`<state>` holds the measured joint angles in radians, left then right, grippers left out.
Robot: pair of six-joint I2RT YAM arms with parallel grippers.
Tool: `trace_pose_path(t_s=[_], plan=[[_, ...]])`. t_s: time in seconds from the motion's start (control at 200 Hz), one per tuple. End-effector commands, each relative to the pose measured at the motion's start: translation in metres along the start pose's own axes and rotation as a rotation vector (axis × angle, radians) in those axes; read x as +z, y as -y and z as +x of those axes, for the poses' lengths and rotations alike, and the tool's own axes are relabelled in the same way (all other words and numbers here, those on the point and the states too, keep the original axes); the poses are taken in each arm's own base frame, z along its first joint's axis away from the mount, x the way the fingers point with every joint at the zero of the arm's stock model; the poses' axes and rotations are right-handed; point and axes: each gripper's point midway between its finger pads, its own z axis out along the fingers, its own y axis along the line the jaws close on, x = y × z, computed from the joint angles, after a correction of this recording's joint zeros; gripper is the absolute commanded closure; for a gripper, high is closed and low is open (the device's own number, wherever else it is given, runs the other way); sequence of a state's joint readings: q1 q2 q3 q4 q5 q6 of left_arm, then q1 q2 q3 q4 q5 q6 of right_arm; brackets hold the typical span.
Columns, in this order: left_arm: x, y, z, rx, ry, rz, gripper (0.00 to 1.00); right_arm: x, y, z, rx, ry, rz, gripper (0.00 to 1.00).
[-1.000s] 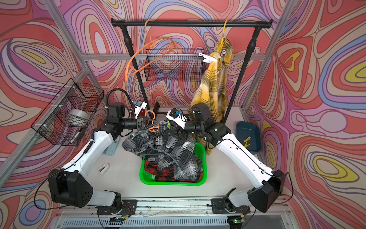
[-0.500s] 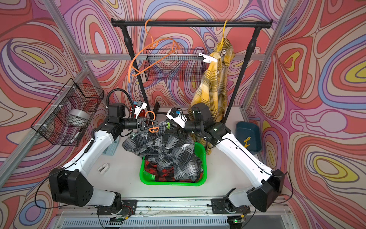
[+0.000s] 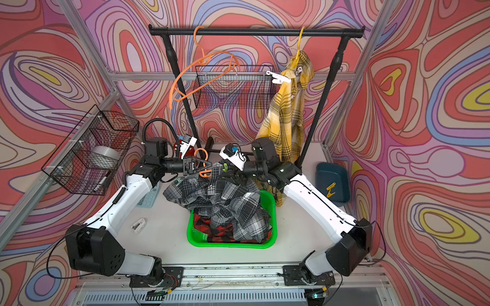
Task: Remove the clothespins securing long-sleeve shirts to the hanger
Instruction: Remove the clamp from the hanger.
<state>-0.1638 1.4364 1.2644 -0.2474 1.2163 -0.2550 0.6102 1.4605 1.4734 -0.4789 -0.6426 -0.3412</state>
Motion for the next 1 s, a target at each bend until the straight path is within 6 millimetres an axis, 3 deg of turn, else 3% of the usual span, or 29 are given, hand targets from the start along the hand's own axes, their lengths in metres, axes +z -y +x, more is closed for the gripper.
trace_pose_path(t_s=[0.0, 0.22, 0.546, 0.686, 0.876, 0.997], plan=[[-0.001, 0.008, -0.006, 0.027, 0.002, 0.036, 1.0, -0.004, -0.003, -0.017, -0.021, 0.039, -0.005, 0.48], [-0.001, 0.006, -0.004, 0.021, 0.0, 0.035, 1.0, -0.006, -0.004, -0.021, -0.02, 0.045, -0.01, 0.52], [-0.001, 0.004, -0.004, 0.015, 0.0, 0.028, 1.0, -0.006, -0.003, -0.019, -0.013, 0.025, -0.001, 1.0], [-0.001, 0.003, -0.004, 0.017, 0.0, 0.021, 1.0, -0.01, 0.003, -0.021, 0.004, 0.022, 0.042, 1.0], [-0.001, 0.0, 0.001, 0.0, -0.014, 0.004, 1.0, -0.034, -0.003, -0.045, 0.001, 0.076, 0.08, 1.0], [-0.001, 0.0, 0.001, 0.002, -0.013, 0.005, 1.0, -0.036, -0.004, -0.043, 0.008, 0.063, 0.085, 1.0]])
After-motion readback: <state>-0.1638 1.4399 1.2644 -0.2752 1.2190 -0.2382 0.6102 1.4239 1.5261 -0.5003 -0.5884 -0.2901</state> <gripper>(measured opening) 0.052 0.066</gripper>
